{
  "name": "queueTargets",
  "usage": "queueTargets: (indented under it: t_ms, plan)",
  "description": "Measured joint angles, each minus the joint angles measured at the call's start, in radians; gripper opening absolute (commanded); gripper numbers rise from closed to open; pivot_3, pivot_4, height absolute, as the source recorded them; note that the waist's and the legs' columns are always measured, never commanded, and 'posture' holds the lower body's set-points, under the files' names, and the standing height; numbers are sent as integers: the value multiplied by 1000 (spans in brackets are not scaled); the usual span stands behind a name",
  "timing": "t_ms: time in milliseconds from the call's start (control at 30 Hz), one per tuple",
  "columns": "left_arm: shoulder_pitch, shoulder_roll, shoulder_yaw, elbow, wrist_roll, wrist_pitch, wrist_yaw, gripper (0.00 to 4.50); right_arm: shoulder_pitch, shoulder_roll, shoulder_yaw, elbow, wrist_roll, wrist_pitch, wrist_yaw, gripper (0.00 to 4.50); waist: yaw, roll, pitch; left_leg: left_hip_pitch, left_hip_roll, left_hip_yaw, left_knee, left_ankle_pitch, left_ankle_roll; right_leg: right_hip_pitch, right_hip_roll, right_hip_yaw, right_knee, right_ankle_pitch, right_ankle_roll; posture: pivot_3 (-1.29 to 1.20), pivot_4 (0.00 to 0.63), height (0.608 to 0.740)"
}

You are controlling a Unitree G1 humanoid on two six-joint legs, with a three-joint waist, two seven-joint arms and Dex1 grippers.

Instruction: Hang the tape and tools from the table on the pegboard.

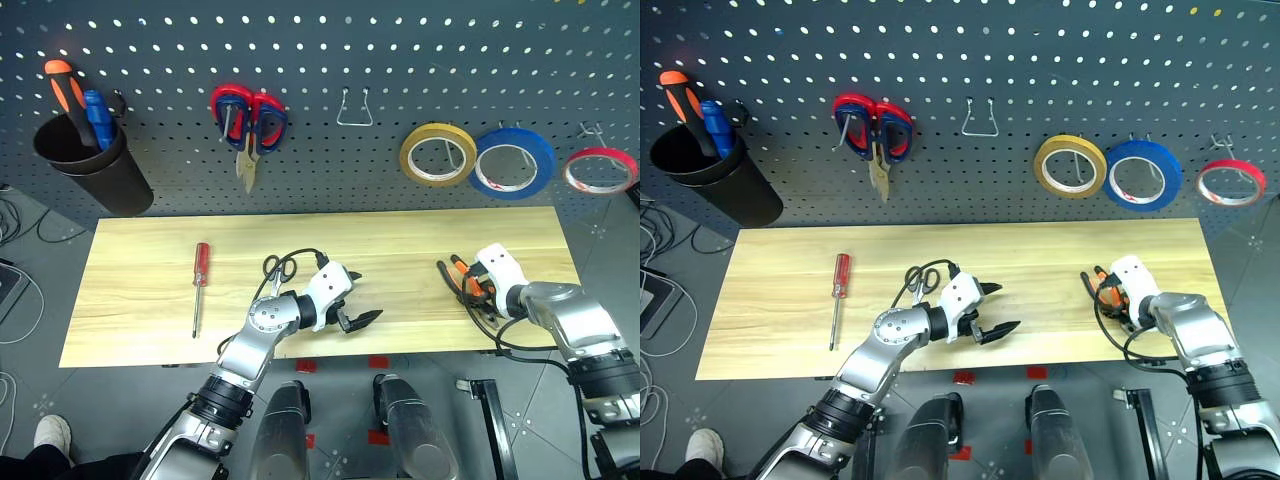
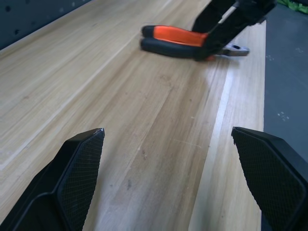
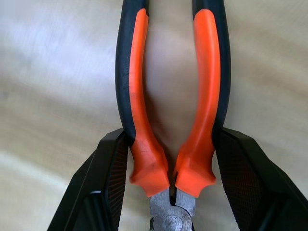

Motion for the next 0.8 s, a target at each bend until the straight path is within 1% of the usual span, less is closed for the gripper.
queueTargets:
  t_ms: [67, 100, 200, 300, 367, 533, 633, 667, 733, 800]
  plan:
    - [6, -2, -1, -6, 0, 1, 0, 4500, 23, -28, 19, -22, -6, -23, 25, 2452, 1, 0, 0, 0, 0, 0, 0, 0, 0, 0, 0, 0, 0, 0, 0, -1, 364, 740]
    - [12, -2, -1, -15, -1, 3, 0, 4500, 35, -37, 28, -36, -10, -35, 37, 2452, 2, 0, 0, -1, 0, -1, 0, 0, 0, 0, 0, -1, 0, 0, 0, -1, 364, 740]
    - [31, 2, -1, -61, -8, 12, -1, 4500, 67, -46, 37, -82, -11, -49, 57, 2452, 1, 1, -1, -3, 0, -3, 0, 0, -1, -2, -1, -2, 0, 0, 0, -2, 334, 740]
    - [52, 9, -2, -122, -19, 31, -1, 4500, 101, -57, 45, -146, -11, -62, 76, 2452, 1, 5, -3, -11, 0, -5, 3, 1, -2, -8, -1, -5, 1, 0, 0, -9, 311, 740]
    - [64, 19, -2, -154, -23, 40, -1, 4500, 108, -69, 49, -181, -12, -70, 90, 2452, 1, 5, -3, -17, -1, -6, 3, 3, -3, -14, -2, -6, 3, 1, 1, -17, 290, 740]
    - [109, 43, 4, -238, -61, 94, -2, 4500, 105, -116, 55, -252, -32, -94, 118, 2452, 1, 7, -19, -20, -1, -9, 3, 4, -3, -15, -3, -10, 1, 1, 0, -23, 236, 740]
    - [125, 47, 22, -293, -94, 128, 0, 4500, 101, -107, 39, -279, -30, -89, 107, 2452, 1, 8, -43, -23, -1, -12, 3, 5, -3, -16, -3, -15, 1, 1, 0, -26, 219, 740]
    - [127, 47, 31, -309, -104, 138, 2, 4500, 101, -98, 25, -287, -29, -83, 99, 2452, 1, 8, -50, -24, -2, -13, 3, 6, -3, -16, -3, -17, 1, 1, 0, -28, 199, 740]
    - [136, 47, 51, -336, -124, 152, 15, 4500, 101, -69, -16, -315, -15, -66, 75, 2452, 1, 9, -63, -25, -2, -16, 3, 8, -3, -15, -3, -20, 1, 1, 0, -36, 186, 740]
    - [159, 42, 90, -376, -157, 180, 45, 4500, 106, -8, -89, -370, 17, -29, 35, 2452, 1, 9, -81, -25, -2, -17, 3, 9, -4, -15, -2, -22, 2, 1, 0, -37, 168, 740]
